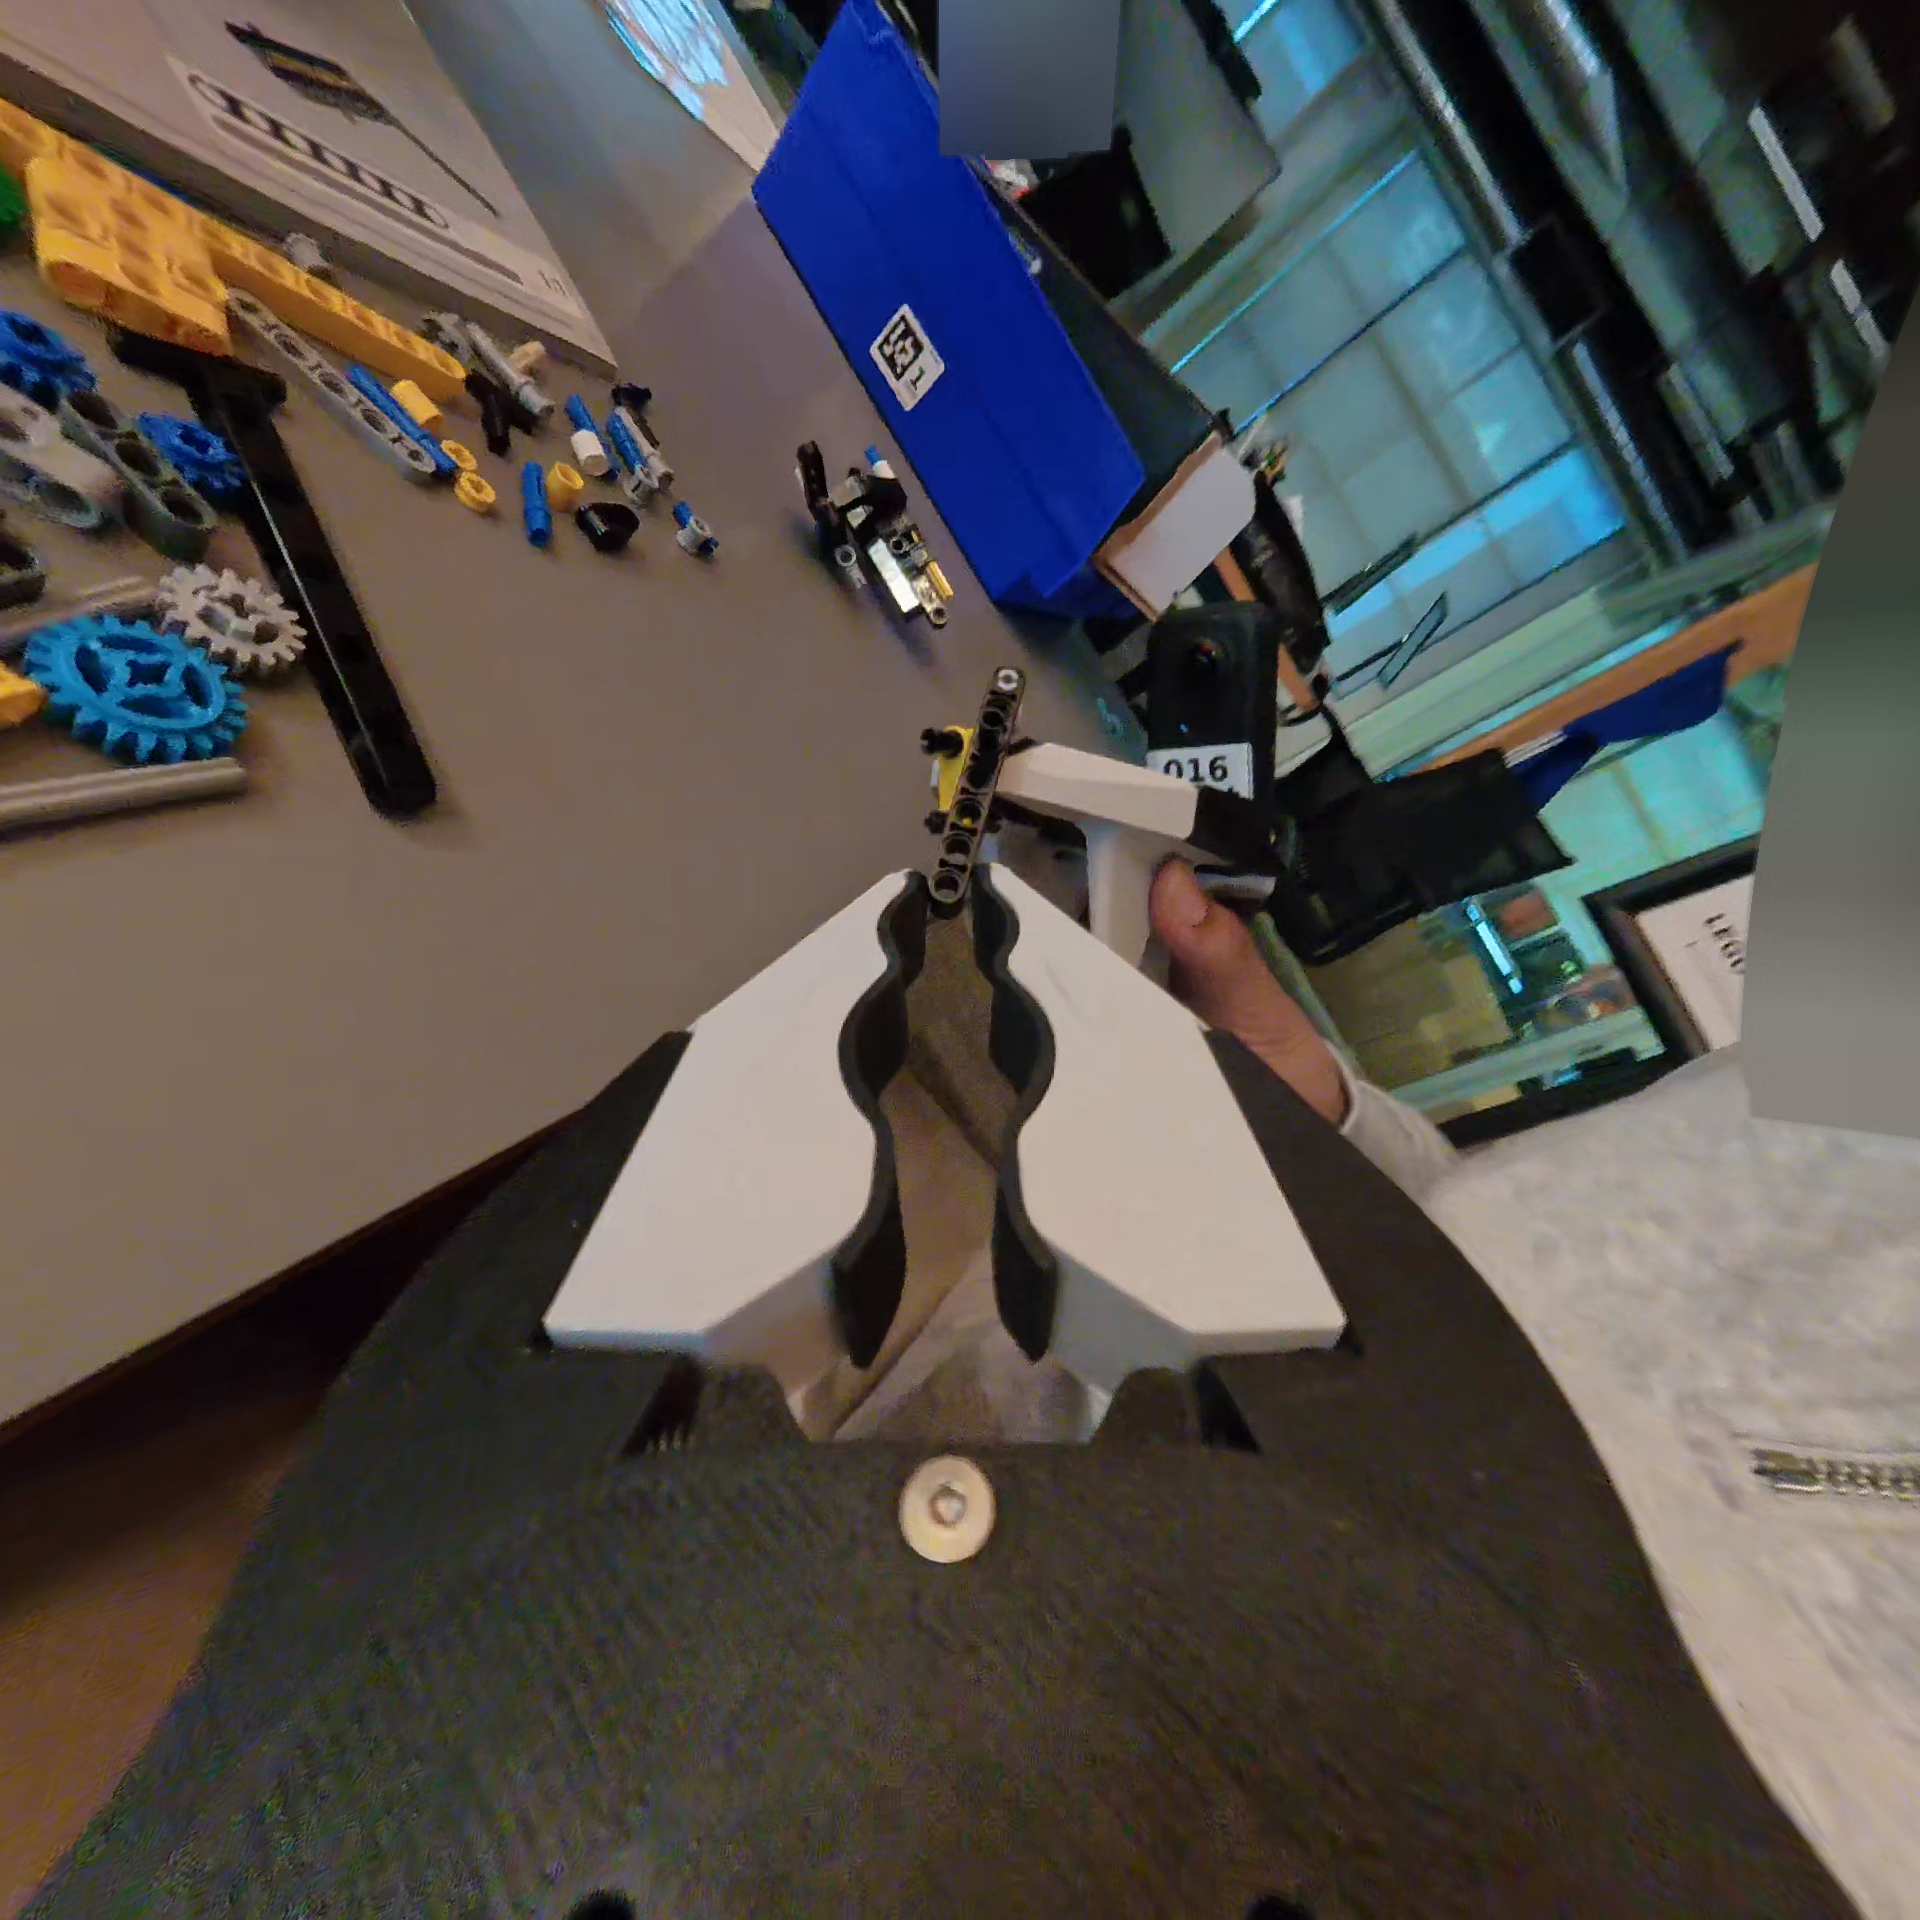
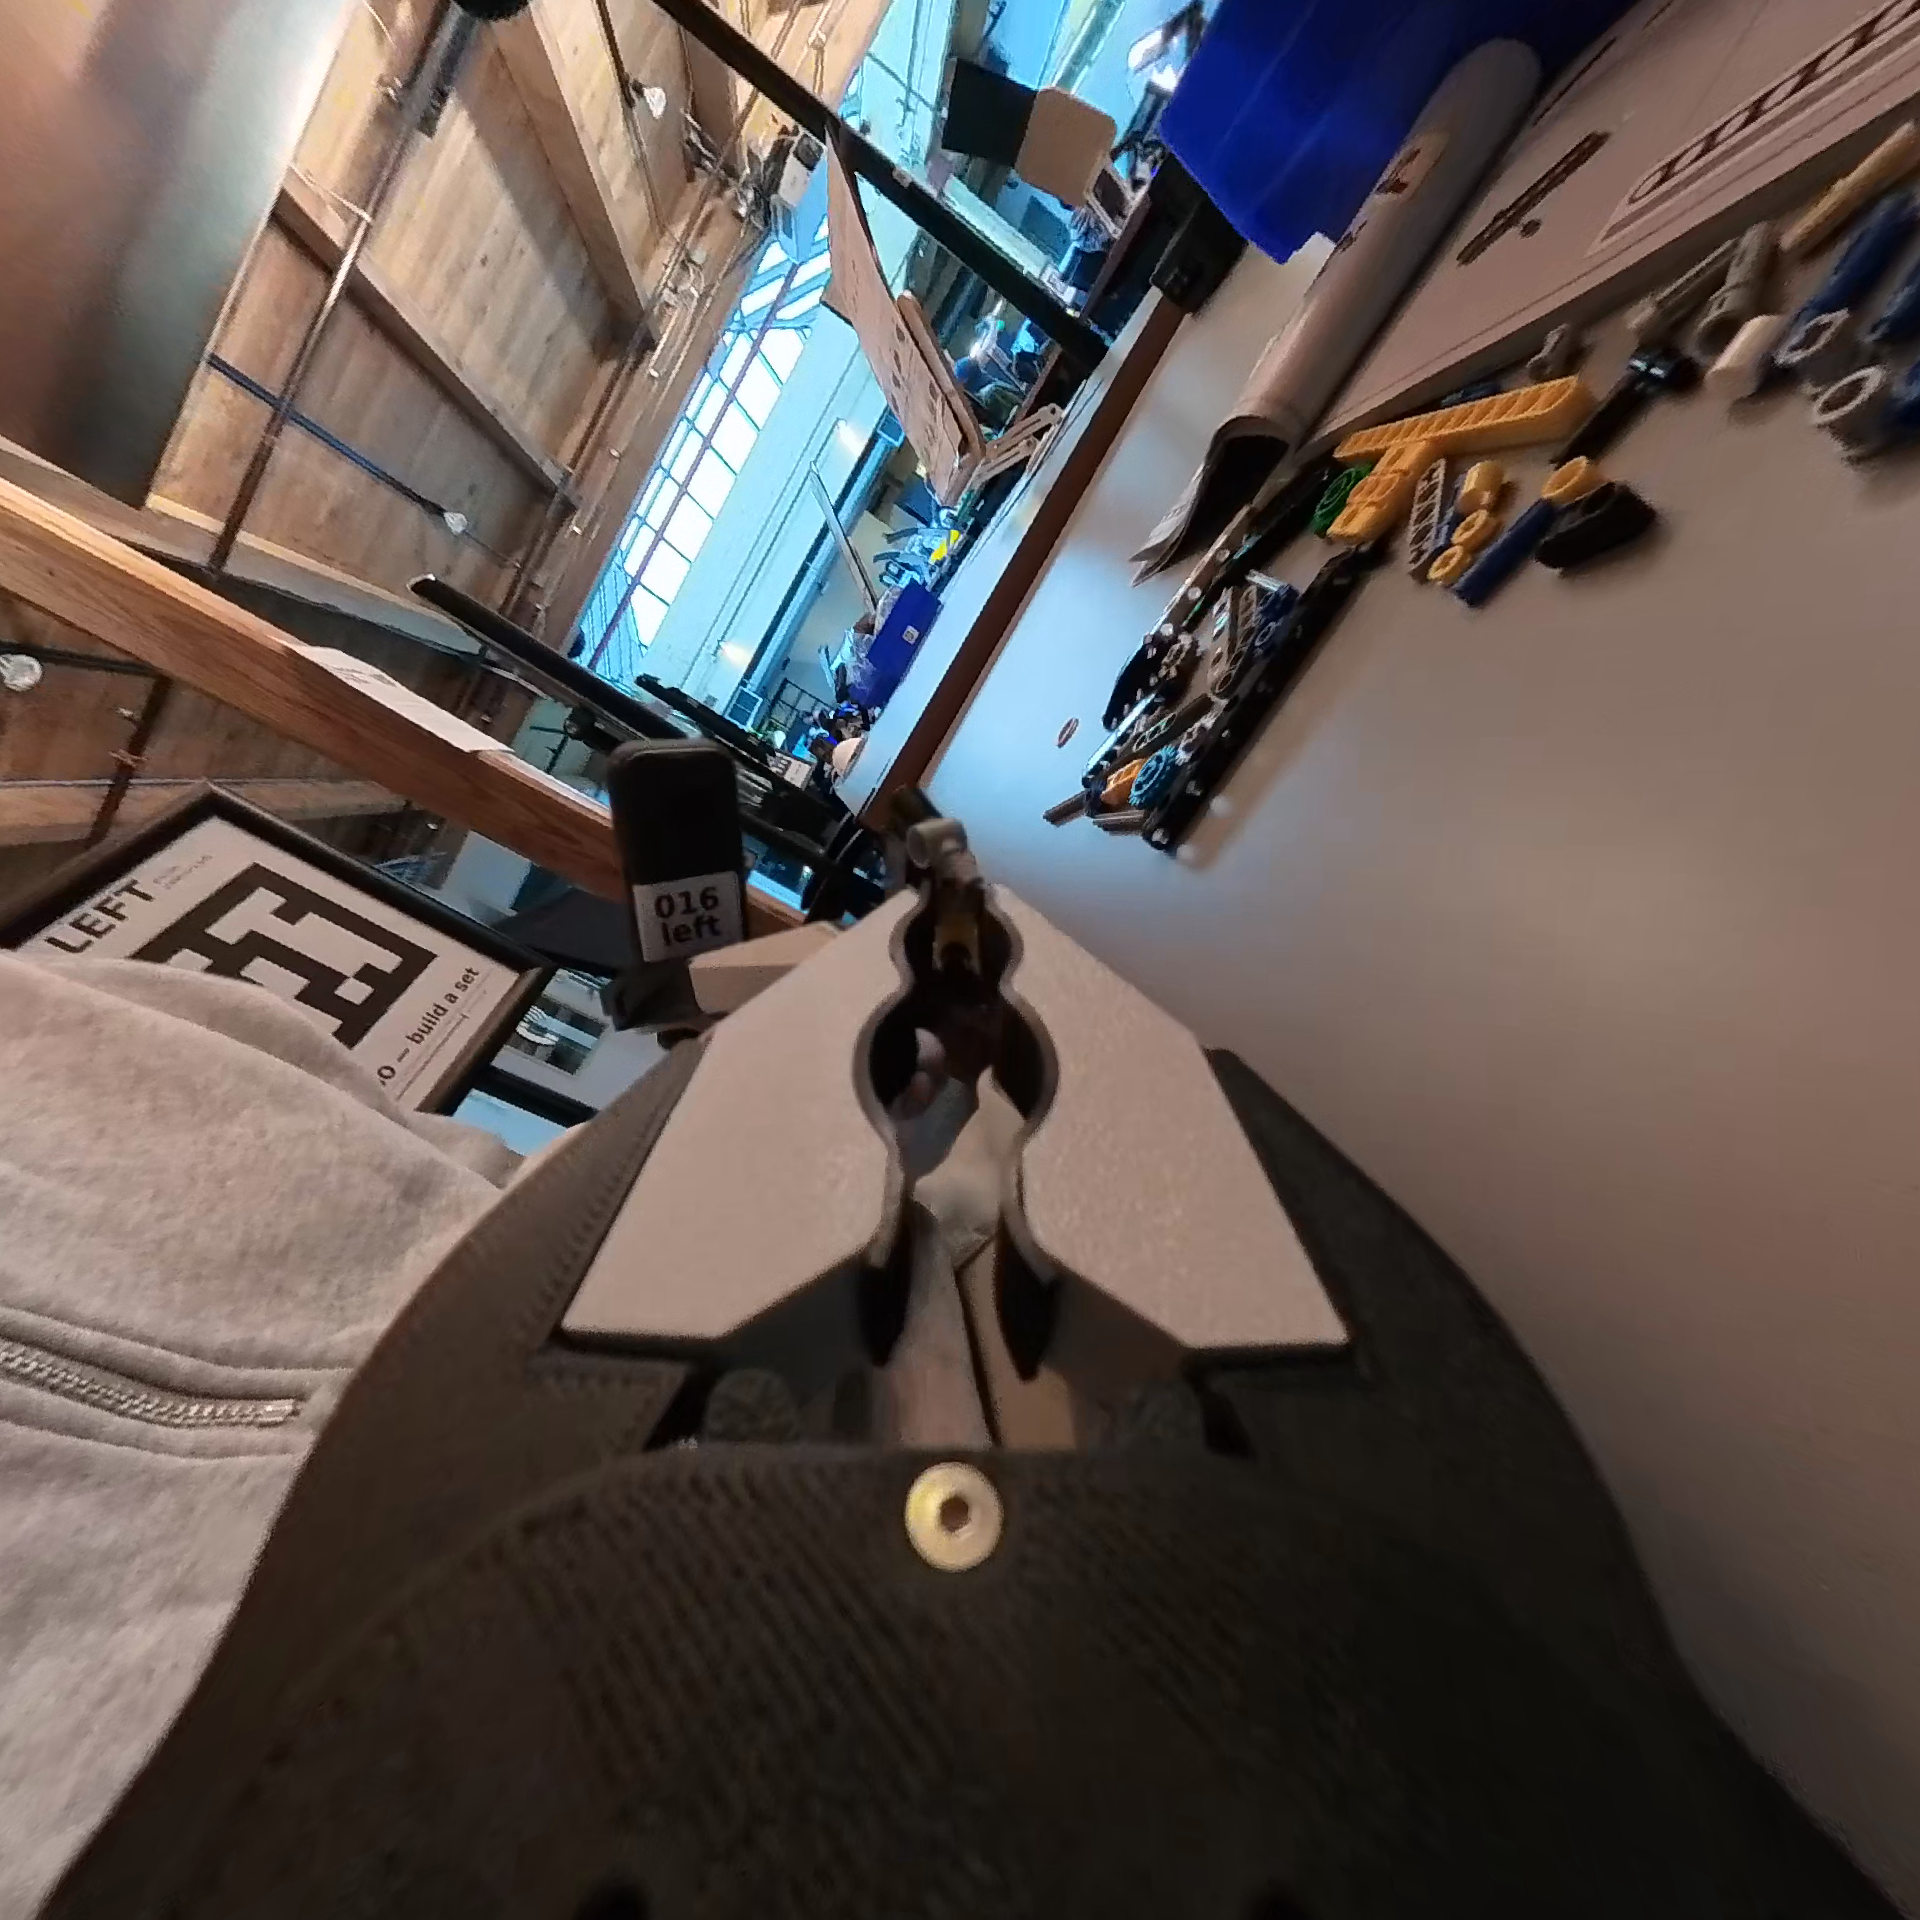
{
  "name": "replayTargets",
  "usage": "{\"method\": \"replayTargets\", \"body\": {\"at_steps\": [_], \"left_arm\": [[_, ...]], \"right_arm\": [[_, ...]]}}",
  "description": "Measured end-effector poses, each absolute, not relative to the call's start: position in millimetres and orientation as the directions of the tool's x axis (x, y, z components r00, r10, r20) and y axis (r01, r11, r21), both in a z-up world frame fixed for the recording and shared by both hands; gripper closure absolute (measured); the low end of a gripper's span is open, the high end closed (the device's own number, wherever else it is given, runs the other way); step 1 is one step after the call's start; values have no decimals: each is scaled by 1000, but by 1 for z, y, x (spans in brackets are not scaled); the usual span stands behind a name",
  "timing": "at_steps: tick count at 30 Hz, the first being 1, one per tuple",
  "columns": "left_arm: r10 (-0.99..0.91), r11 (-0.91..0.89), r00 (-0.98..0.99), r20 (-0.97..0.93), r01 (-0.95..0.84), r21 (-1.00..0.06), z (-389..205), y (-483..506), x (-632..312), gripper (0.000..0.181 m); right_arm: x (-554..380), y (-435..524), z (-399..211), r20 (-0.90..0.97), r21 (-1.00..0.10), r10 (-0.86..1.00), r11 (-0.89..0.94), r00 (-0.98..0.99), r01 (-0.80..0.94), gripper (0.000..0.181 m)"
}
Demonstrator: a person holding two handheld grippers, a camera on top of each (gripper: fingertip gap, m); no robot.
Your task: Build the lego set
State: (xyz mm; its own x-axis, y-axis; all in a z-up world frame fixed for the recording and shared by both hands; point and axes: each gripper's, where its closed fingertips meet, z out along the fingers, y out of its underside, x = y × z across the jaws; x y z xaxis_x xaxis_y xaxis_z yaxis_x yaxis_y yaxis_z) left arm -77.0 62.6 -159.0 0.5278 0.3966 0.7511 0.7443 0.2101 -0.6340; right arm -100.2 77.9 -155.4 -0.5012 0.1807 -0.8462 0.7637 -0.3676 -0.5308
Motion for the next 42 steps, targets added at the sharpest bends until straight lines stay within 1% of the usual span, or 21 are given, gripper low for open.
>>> {"method": "replayTargets", "body": {"at_steps": [6,11,16,23,27,31,34,37,38,40,42], "left_arm": [[455,86,584,673,723,-685,-171,70,-77,173],[459,32,593,662,733,-679,-178,75,-77,173],[465,48,580,669,738,-673,-179,72,-81,174],[458,47,588,667,733,-679,-179,72,-83,169],[451,56,576,682,744,-666,-180,72,-84,175],[425,64,578,697,749,-660,-178,72,-84,175],[351,109,564,747,768,-631,-170,72,-83,175],[258,190,503,825,811,-554,-162,66,-87,175],[284,203,494,822,806,-555,-164,60,-93,175],[415,187,496,762,774,-605,-174,44,-107,175],[533,66,525,663,756,-652,-187,33,-115,175]], "right_arm": [[-102,78,-157,-855,-516,171,-373,-490,771,176],[-98,71,-162,-861,-508,162,-345,-482,789,176],[-98,71,-165,-863,-504,165,-337,-477,796,176],[-96,66,-171,-851,-526,196,-301,-488,796,176],[-97,67,-172,-856,-517,192,-308,-480,799,176],[-100,70,-171,-852,-524,205,-321,-482,789,176],[-103,77,-168,-851,-525,203,-345,-485,778,176],[-105,83,-165,-846,-533,207,-366,-492,762,176],[-106,86,-164,-842,-540,215,-371,-495,756,176],[-108,91,-164,-834,-552,234,-373,-500,745,176],[-110,94,-163,-830,-558,243,-381,-502,737,177]]}}
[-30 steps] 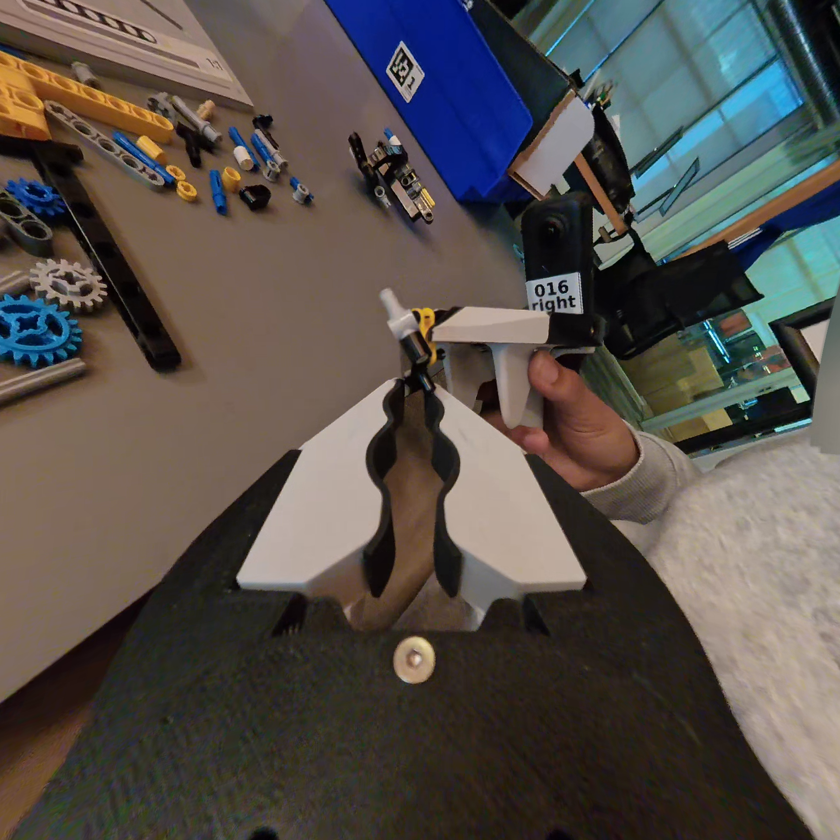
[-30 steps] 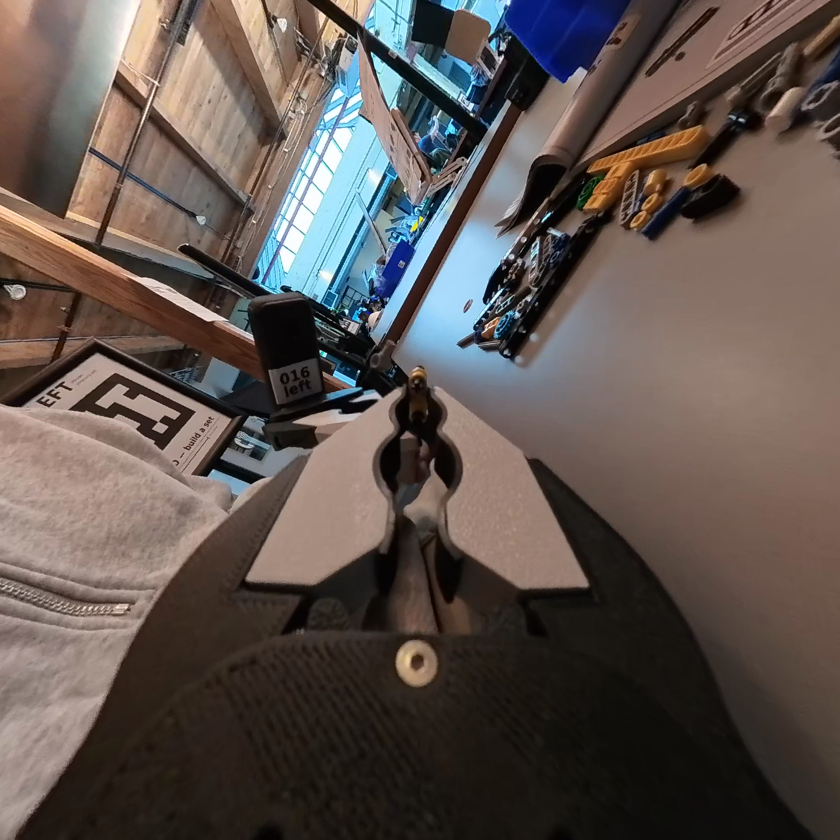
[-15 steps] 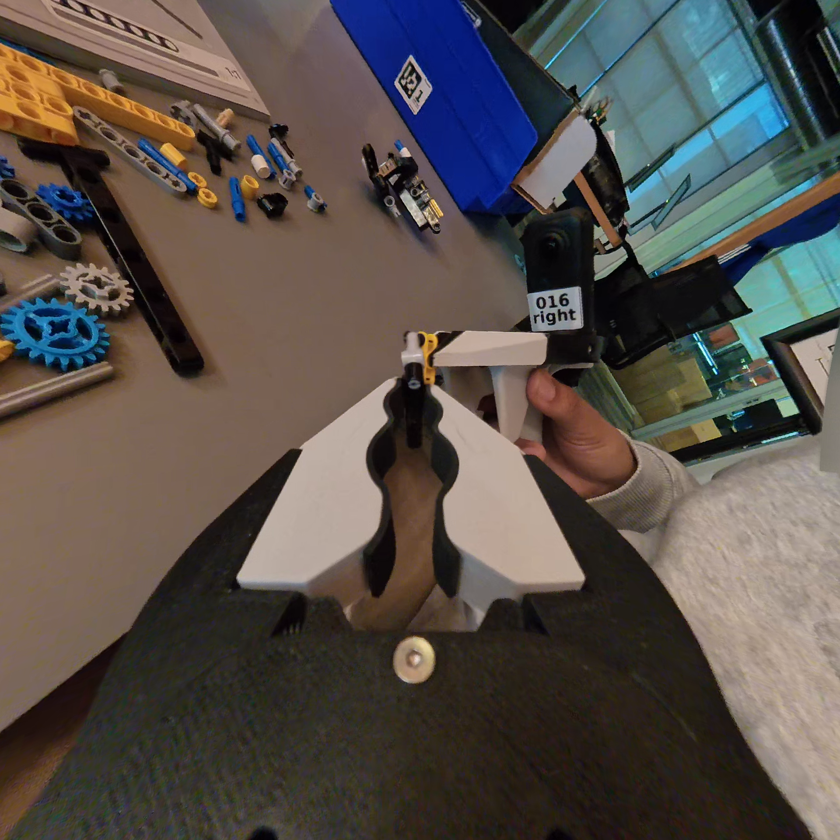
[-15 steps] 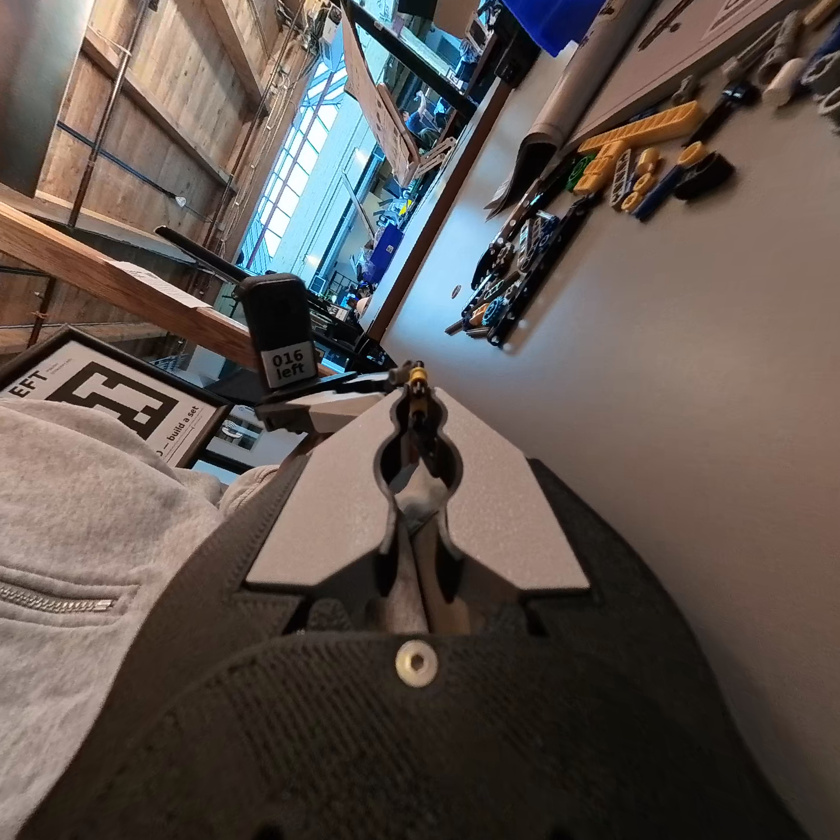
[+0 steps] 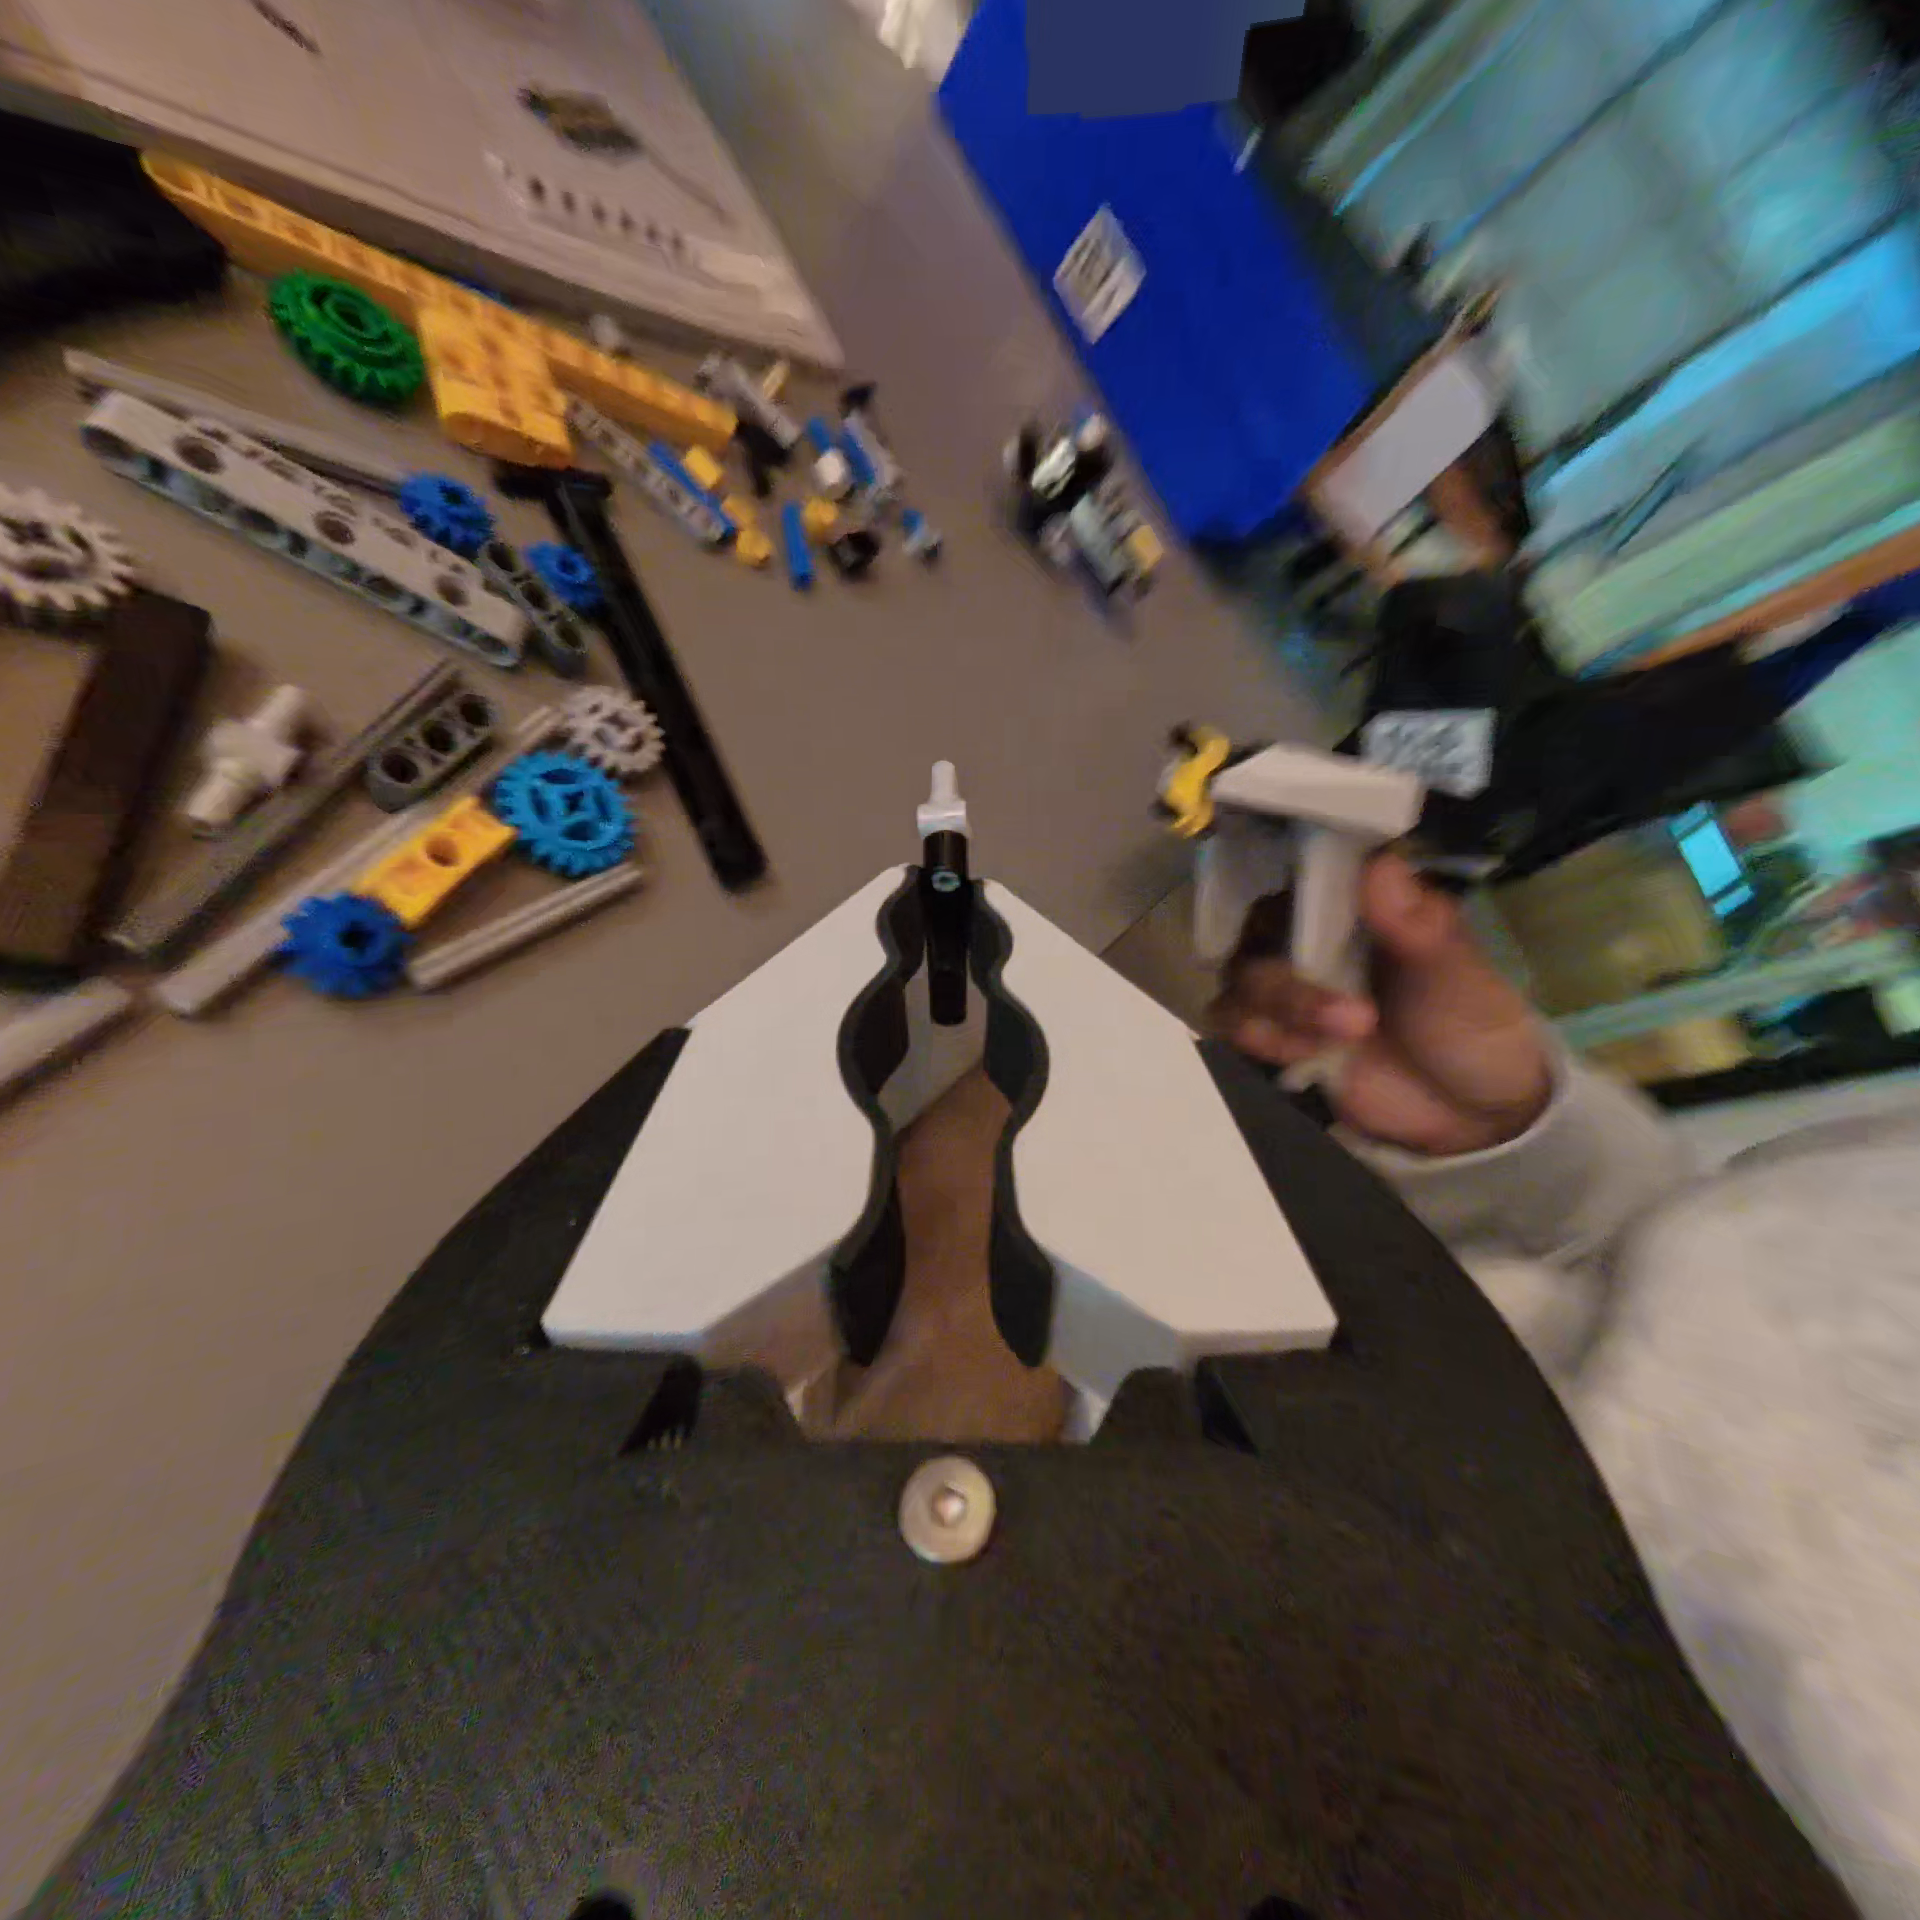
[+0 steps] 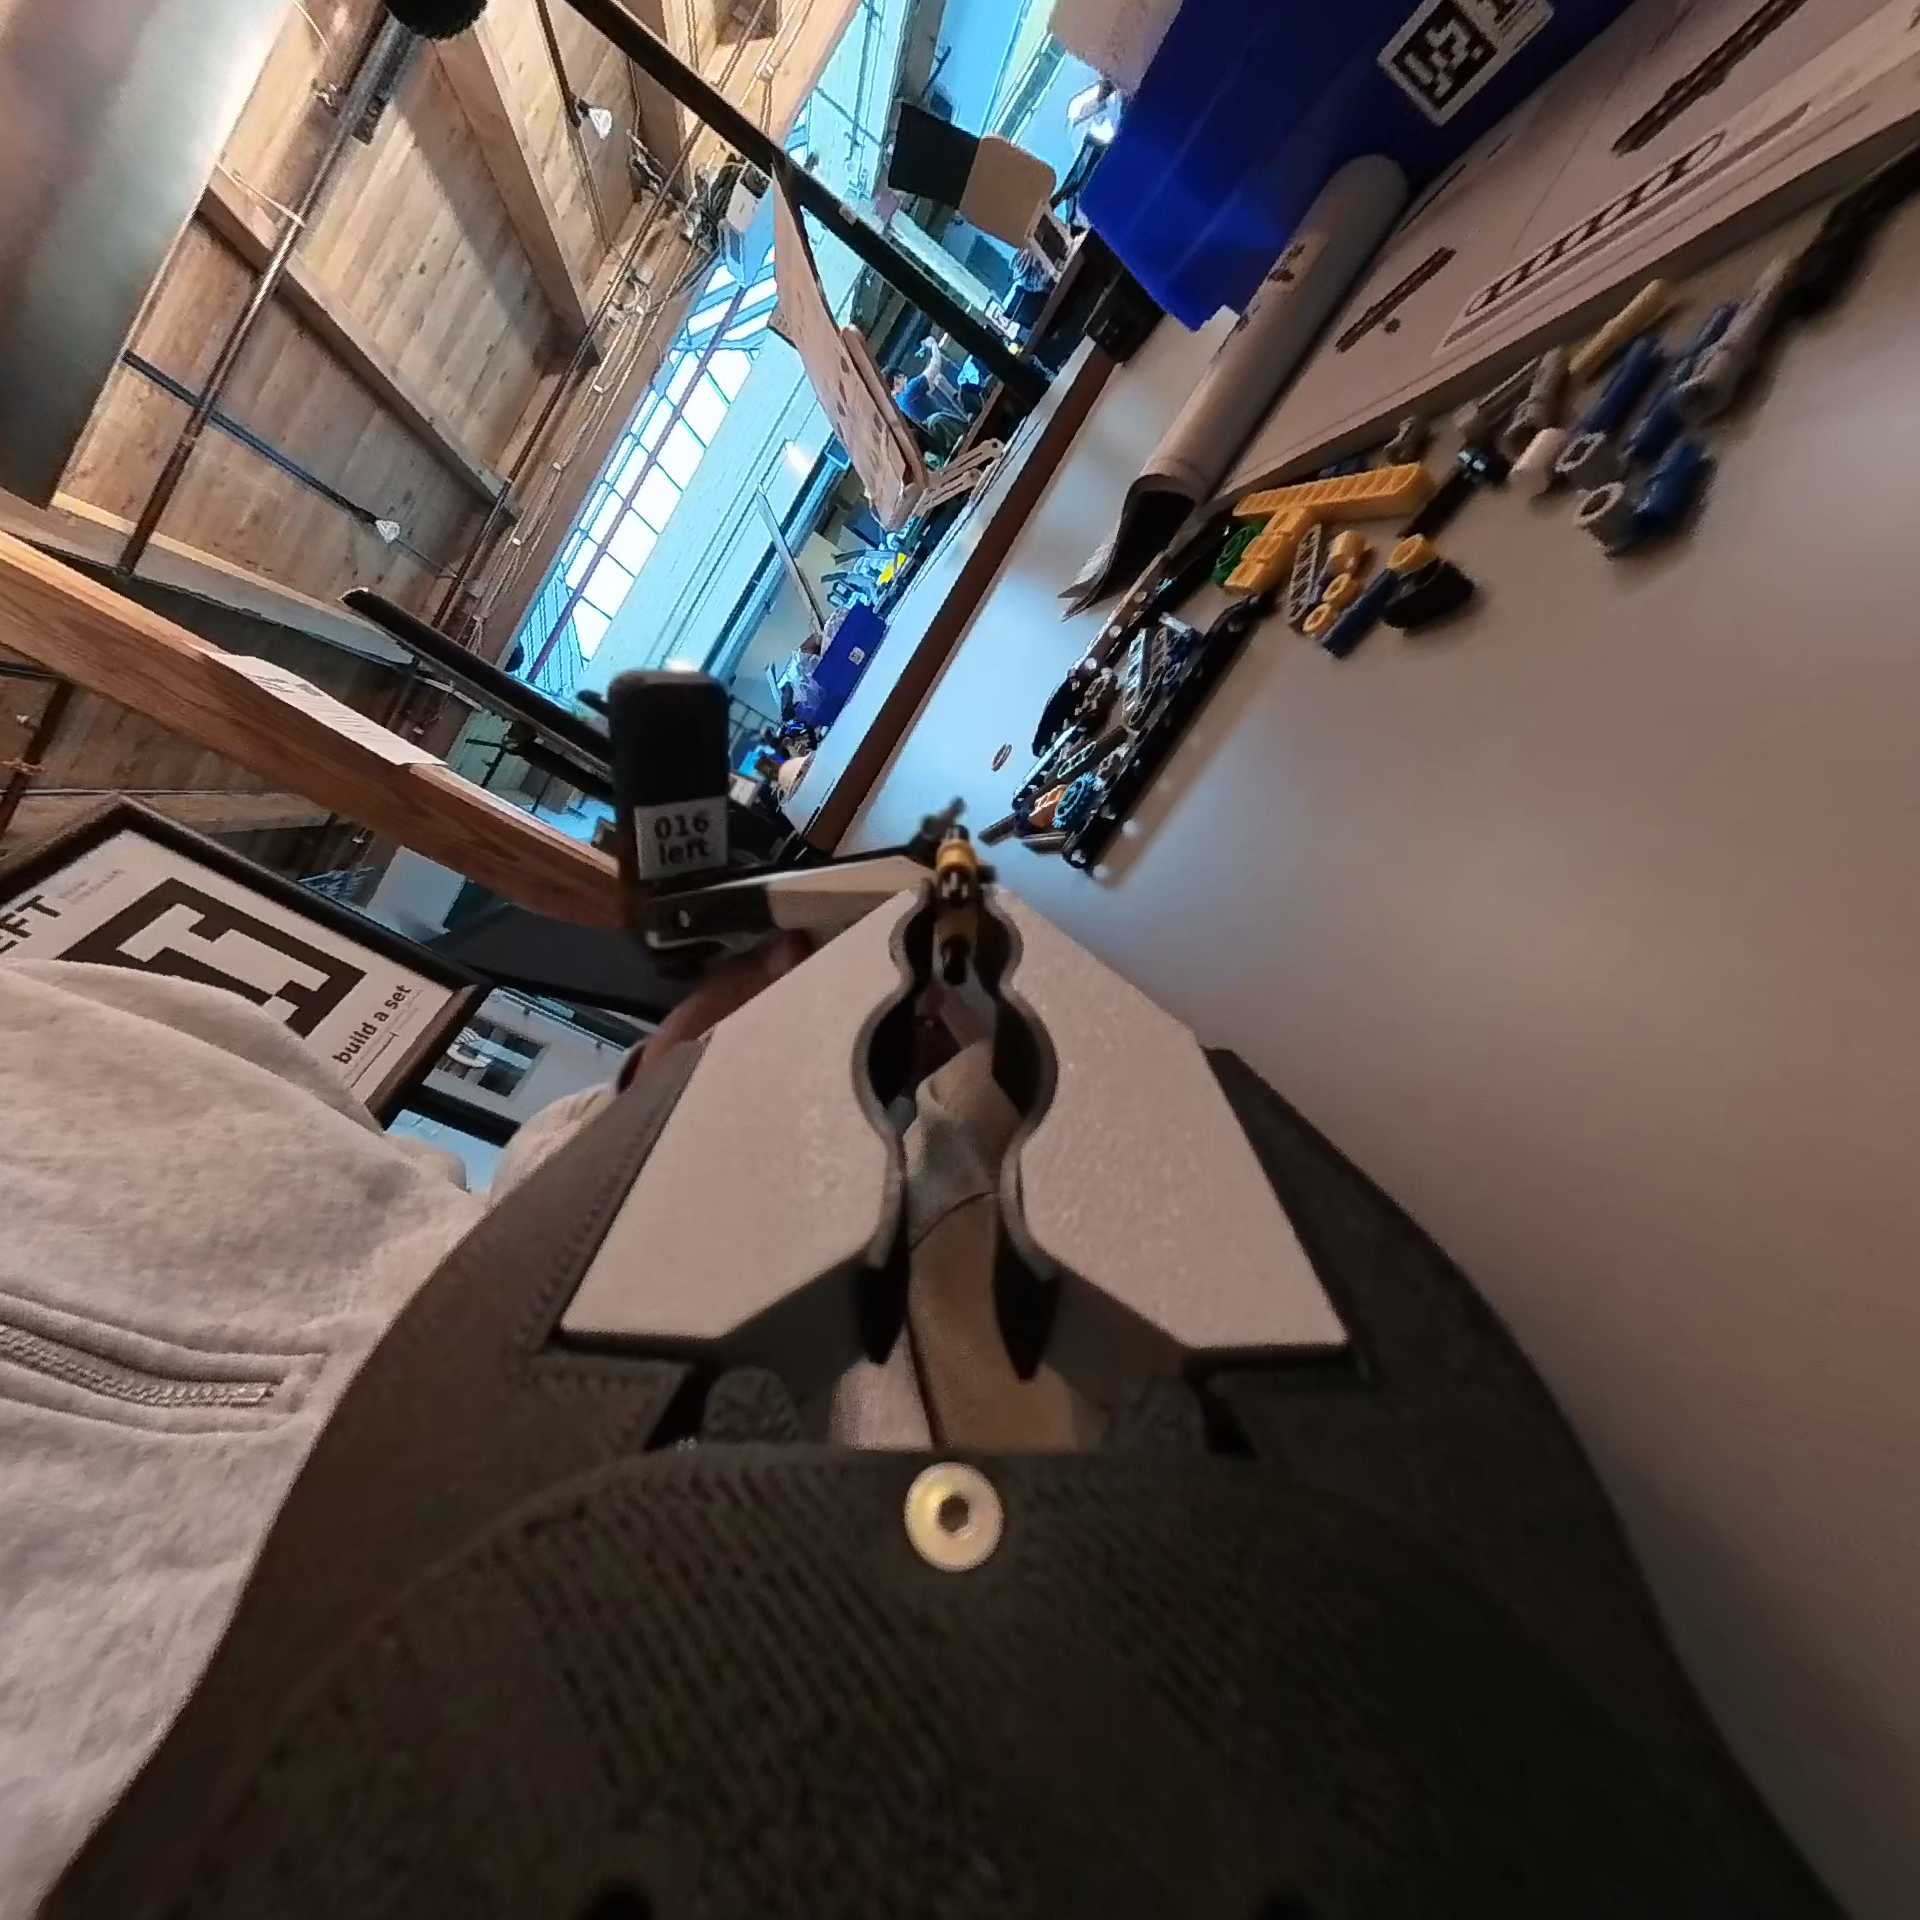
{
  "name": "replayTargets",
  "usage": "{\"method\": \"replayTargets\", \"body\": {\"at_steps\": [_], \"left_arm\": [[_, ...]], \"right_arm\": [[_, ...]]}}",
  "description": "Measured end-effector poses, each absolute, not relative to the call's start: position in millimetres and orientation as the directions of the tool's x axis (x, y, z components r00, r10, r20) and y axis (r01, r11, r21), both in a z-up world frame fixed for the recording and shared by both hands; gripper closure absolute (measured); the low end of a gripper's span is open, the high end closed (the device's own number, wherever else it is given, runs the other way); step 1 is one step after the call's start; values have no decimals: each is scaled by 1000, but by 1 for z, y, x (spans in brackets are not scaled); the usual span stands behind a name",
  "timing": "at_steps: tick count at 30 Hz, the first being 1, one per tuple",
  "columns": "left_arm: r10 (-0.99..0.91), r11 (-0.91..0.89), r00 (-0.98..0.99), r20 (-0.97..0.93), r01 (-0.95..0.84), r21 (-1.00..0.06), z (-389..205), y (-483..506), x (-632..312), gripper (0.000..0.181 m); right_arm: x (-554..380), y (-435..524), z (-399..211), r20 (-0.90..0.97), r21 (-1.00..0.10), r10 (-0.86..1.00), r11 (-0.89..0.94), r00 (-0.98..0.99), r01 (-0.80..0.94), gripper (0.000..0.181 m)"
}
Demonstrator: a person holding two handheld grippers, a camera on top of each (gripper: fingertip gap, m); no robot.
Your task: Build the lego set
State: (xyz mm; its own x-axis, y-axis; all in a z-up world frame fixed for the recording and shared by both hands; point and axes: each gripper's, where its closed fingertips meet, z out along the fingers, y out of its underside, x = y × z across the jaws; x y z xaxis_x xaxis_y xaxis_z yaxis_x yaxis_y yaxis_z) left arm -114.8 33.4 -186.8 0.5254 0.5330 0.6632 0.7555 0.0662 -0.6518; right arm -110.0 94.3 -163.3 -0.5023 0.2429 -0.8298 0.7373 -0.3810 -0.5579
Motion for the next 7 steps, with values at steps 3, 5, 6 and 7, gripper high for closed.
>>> {"method": "replayTargets", "body": {"at_steps": [3,5,6,7], "left_arm": [[595,-149,586,550,753,-641,-201,31,-116,171],[574,-223,602,555,767,-602,-204,36,-114,169],[574,-246,604,553,771,-587,-207,38,-116,167],[576,-260,609,546,769,-584,-209,39,-119,166]], "right_arm": [[-110,95,-163,-832,-555,238,-382,-501,739,176],[-108,93,-162,-832,-555,233,-377,-504,742,176],[-107,92,-162,-831,-556,231,-373,-506,743,176],[-106,92,-162,-831,-556,228,-372,-507,743,176]]}}
